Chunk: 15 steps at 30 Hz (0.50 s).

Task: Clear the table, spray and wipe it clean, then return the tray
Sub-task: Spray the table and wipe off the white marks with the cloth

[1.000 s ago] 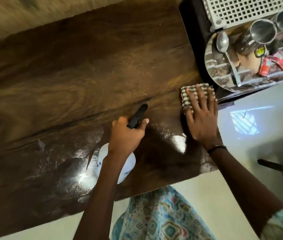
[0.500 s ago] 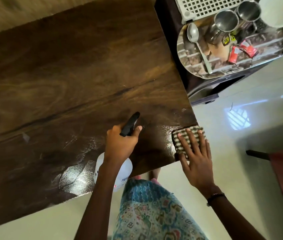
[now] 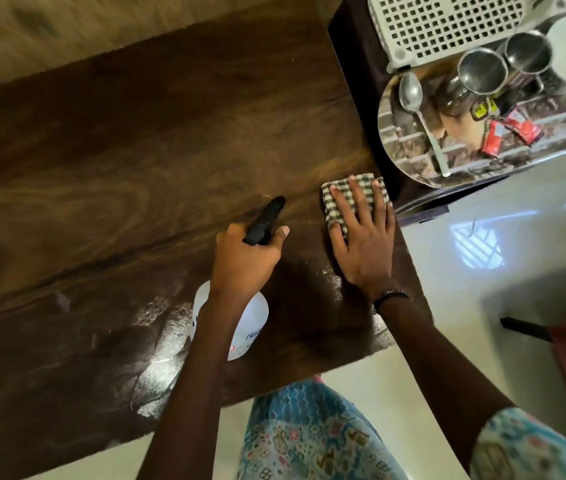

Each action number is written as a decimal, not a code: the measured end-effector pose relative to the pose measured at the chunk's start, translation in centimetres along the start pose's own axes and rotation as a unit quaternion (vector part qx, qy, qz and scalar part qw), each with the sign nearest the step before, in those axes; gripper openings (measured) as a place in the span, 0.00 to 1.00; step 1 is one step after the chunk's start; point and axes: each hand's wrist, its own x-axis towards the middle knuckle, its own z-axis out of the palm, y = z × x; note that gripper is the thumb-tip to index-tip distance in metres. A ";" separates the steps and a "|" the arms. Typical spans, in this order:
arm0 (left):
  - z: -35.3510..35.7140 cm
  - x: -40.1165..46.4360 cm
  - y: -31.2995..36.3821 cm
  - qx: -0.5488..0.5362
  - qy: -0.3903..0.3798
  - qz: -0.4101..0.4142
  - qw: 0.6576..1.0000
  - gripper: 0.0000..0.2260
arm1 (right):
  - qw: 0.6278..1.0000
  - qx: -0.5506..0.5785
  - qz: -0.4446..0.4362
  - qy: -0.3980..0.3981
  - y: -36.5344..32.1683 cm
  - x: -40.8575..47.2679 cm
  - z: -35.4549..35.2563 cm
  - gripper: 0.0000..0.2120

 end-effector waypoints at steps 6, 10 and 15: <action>-2.9 3.3 2.7 0.000 0.015 0.035 0.999 0.13 | 0.999 -0.004 -0.002 0.033 -2.5 7.4 0.2 0.27; -4.5 5.3 4.4 -0.005 0.018 0.070 0.997 0.15 | 0.999 -0.005 -0.004 0.048 -3.6 11.4 0.2 0.27; -5.6 8.2 5.6 -0.017 0.019 0.067 0.997 0.15 | 0.999 -0.001 -0.004 0.042 -4.8 16.1 0.1 0.28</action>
